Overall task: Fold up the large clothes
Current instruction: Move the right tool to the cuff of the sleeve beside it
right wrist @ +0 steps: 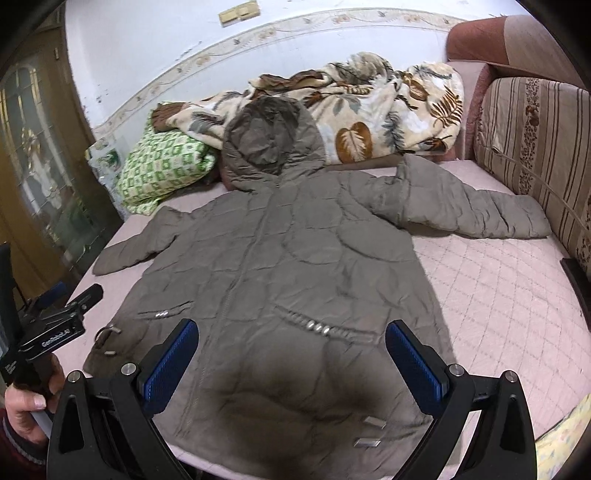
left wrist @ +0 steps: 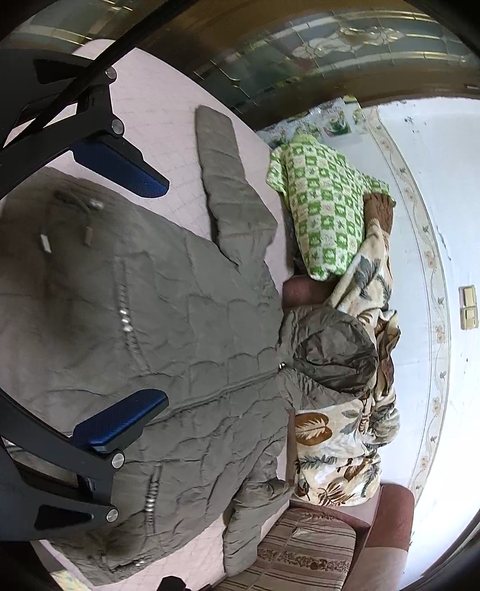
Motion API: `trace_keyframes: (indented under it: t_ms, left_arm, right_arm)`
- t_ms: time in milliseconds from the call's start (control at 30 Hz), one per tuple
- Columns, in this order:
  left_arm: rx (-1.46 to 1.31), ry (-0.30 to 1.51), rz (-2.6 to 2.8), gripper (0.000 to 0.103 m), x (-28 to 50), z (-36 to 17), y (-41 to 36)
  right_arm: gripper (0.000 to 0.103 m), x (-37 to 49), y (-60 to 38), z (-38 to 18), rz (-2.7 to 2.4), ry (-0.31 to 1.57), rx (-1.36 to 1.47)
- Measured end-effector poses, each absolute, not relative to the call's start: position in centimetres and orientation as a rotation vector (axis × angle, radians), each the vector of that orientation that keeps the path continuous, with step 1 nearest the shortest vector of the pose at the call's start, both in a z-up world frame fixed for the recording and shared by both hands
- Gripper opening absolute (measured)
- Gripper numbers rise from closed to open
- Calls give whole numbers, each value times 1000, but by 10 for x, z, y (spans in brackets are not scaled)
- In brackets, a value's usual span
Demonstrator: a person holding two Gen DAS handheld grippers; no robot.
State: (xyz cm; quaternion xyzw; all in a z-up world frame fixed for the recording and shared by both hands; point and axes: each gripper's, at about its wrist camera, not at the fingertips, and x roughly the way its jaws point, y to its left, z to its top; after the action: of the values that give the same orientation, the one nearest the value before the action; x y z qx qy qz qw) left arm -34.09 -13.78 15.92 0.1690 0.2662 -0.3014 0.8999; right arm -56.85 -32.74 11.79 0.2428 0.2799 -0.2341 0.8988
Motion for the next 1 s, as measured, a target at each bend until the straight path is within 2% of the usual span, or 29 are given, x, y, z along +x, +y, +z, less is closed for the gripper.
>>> trace_keyframes:
  t_ms: [233,400,467,567,633,1000]
  left_arm:
    - [336,559,-661,103,-305,157,-207]
    - [355,625,-685,103,-294,115,-233]
    - [380,706,-707,103,-288,102,-242]
    - [339,744,-744,103,-282,102,-244]
    - [346,722,-741,103,-284,103,-245]
    - [373,721,-764,103,-289,100,-258]
  right_arm:
    - [103,-568,-408,113,-551,539,658]
    - [103,-601,-474,90,-677,494,808]
    - [103,-617,-498,79,-713,485,881]
    - [95,-641,-532,72,-754,432,957]
    - [83,-657,-559,70,-796,392,1002]
    - [80,-697,-644,41,-998,358,1079]
